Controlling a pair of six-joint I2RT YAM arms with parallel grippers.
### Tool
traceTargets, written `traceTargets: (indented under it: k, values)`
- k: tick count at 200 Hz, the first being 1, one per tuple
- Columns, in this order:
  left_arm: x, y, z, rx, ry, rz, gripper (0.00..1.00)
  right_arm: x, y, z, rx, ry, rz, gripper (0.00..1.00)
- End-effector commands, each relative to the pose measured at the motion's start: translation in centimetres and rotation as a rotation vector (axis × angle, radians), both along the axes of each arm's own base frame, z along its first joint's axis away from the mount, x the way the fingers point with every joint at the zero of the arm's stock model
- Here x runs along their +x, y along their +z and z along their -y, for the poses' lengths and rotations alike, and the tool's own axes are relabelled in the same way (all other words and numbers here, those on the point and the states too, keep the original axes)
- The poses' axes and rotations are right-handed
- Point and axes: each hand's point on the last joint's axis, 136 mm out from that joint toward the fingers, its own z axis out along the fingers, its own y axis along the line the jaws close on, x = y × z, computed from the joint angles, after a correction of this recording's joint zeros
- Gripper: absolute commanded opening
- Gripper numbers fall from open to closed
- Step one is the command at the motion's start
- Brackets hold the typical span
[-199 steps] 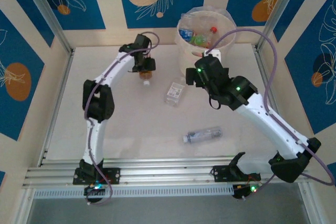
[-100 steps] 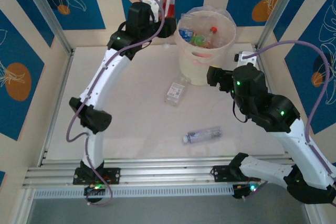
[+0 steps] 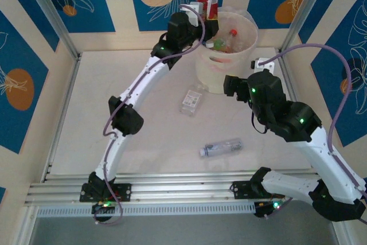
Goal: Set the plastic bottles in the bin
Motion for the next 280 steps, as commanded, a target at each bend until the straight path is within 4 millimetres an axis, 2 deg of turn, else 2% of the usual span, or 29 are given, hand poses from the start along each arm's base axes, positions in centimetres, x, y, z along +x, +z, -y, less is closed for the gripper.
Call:
traceTargets:
  k: [1,30,97,126,145,156,177,193,243,268,280]
  values:
    - [-1.7,5.8,0.8,-0.161,-0.035,0.139,0.67,0.4,-0.4,-0.5,0.008,0.001,-0.007,0.99]
    - [-1.6,5.0,1.7,-0.195,-0.037,0.12,0.68,0.7,-0.9,-1.0,0.006,0.009,-0.018,0.99]
    - [-0.4,0.2,4.0,-0.252,-0.056,-0.033,0.7,1.0,-1.1,-1.4,0.001,0.015,-0.021,0.99]
    - [-0.1,-1.1,4.4,-0.249,-0.053,-0.065,0.73,1.1,-1.3,-1.5,-0.006,0.016,-0.027,0.99]
    - [0.0,-1.5,4.4,-0.233,-0.044,-0.07,0.79,1.2,-1.4,-1.6,-0.005,0.019,-0.03,0.99]
    - [0.0,-1.5,4.3,-0.224,-0.041,-0.068,0.88,1.2,-1.3,-1.6,-0.005,0.019,-0.028,0.99]
    - [-0.1,-0.8,4.1,-0.222,-0.037,-0.052,0.99,1.3,-1.3,-1.6,-0.009,0.017,-0.028,0.99]
    - [-0.3,-0.1,3.9,-0.224,-0.034,-0.036,1.0,1.3,-1.2,-1.5,-0.011,0.015,-0.026,0.99]
    - [-1.3,4.3,2.2,-0.212,0.002,0.073,0.99,1.4,-1.2,-1.5,-0.015,0.016,-0.025,0.99]
    - [-1.9,5.8,1.5,-0.188,0.014,0.113,0.99,1.5,-1.4,-1.5,-0.02,0.013,-0.032,0.99]
    - [-2.3,6.5,1.2,-0.18,0.015,0.124,0.97,1.6,-1.6,-1.5,-0.026,0.012,-0.038,0.99]
